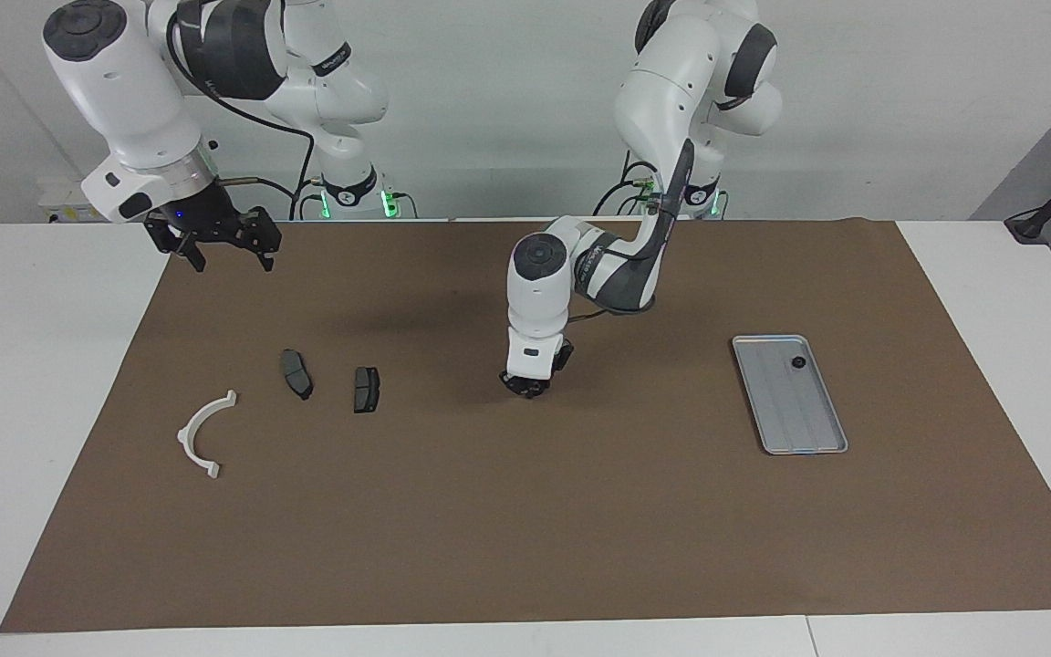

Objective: Place bearing gear from tray to pile
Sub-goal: 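Carry the gear with the left gripper to mid-table and release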

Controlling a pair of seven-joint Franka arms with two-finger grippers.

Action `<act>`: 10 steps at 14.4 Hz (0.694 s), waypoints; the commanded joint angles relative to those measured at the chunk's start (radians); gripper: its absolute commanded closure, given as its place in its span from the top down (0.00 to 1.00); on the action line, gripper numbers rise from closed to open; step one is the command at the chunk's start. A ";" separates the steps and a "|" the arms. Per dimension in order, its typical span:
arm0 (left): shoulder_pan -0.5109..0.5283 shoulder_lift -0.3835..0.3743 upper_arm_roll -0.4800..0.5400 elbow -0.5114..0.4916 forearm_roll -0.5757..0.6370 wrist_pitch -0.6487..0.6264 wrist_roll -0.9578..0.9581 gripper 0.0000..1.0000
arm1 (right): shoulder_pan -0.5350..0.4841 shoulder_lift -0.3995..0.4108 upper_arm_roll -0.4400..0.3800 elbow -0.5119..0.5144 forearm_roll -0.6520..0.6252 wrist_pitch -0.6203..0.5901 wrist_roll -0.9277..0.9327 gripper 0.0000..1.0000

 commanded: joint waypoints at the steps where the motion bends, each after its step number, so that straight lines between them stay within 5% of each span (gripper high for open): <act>1: -0.017 -0.001 0.020 -0.011 0.029 -0.004 -0.052 0.28 | -0.013 -0.027 0.004 -0.034 0.016 0.033 -0.023 1.00; 2: -0.014 -0.002 0.020 -0.012 0.030 -0.004 -0.074 0.44 | -0.015 -0.027 0.002 -0.034 0.018 0.033 -0.023 1.00; 4: -0.009 -0.004 0.023 -0.006 0.031 -0.024 -0.077 1.00 | -0.013 -0.025 0.002 -0.034 0.016 0.045 -0.023 1.00; 10: 0.066 -0.134 0.032 -0.012 0.031 -0.149 -0.039 1.00 | -0.010 -0.010 0.004 -0.032 0.016 0.054 -0.021 1.00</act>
